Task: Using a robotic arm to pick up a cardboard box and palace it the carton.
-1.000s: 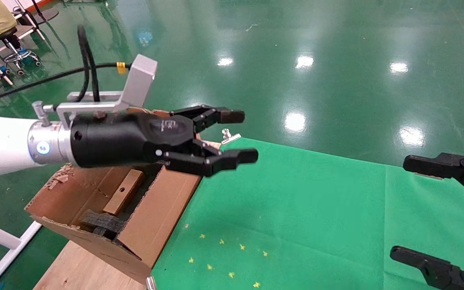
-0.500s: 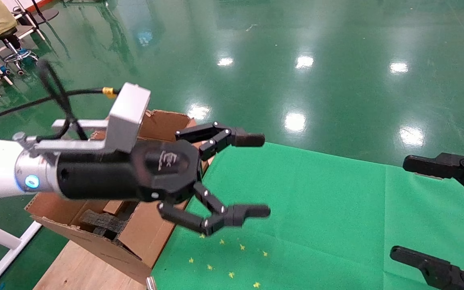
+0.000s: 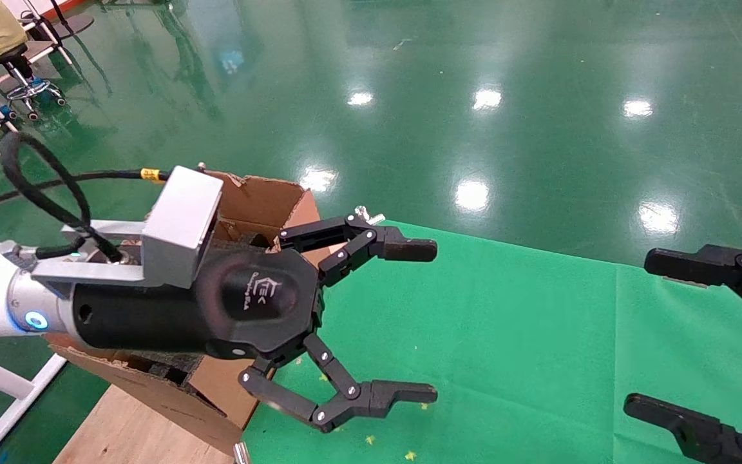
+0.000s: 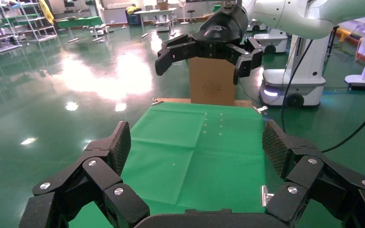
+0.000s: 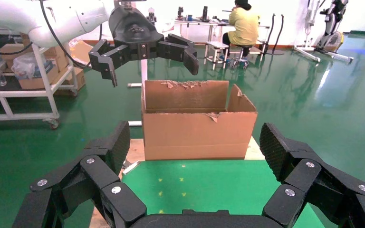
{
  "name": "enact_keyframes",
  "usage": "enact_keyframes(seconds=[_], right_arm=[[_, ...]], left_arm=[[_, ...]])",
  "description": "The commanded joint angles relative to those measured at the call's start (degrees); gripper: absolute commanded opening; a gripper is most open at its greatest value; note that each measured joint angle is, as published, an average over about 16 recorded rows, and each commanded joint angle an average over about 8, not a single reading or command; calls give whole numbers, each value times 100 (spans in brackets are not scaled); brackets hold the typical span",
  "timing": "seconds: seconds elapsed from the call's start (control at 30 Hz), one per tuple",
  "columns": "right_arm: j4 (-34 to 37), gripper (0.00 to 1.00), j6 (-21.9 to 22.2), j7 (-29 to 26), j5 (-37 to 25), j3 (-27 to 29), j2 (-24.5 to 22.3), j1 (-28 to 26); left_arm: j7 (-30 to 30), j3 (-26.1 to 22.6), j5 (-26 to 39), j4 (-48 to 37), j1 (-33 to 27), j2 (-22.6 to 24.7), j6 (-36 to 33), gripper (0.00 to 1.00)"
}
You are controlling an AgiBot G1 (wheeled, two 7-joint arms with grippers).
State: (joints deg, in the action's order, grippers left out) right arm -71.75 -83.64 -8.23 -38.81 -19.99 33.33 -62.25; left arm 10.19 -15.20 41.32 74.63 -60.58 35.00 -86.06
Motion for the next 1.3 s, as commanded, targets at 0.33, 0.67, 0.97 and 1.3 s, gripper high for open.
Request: enact_keyframes(seconds=[0.33,0.67,0.97,1.3], right_arm=[[0,100,0,0,-1,0,0,0],[0,100,0,0,-1,0,0,0],[0,100,0,0,-1,0,0,0],[0,100,0,0,-1,0,0,0]], left_arm=[[37,-49,26,-65,-57,1,22,100],[51,-69,42,-92,-81,1,31,100],[55,-77,47,-102,-92,1,36,100],[59,-81,51,-106,-96,1,39,100]])
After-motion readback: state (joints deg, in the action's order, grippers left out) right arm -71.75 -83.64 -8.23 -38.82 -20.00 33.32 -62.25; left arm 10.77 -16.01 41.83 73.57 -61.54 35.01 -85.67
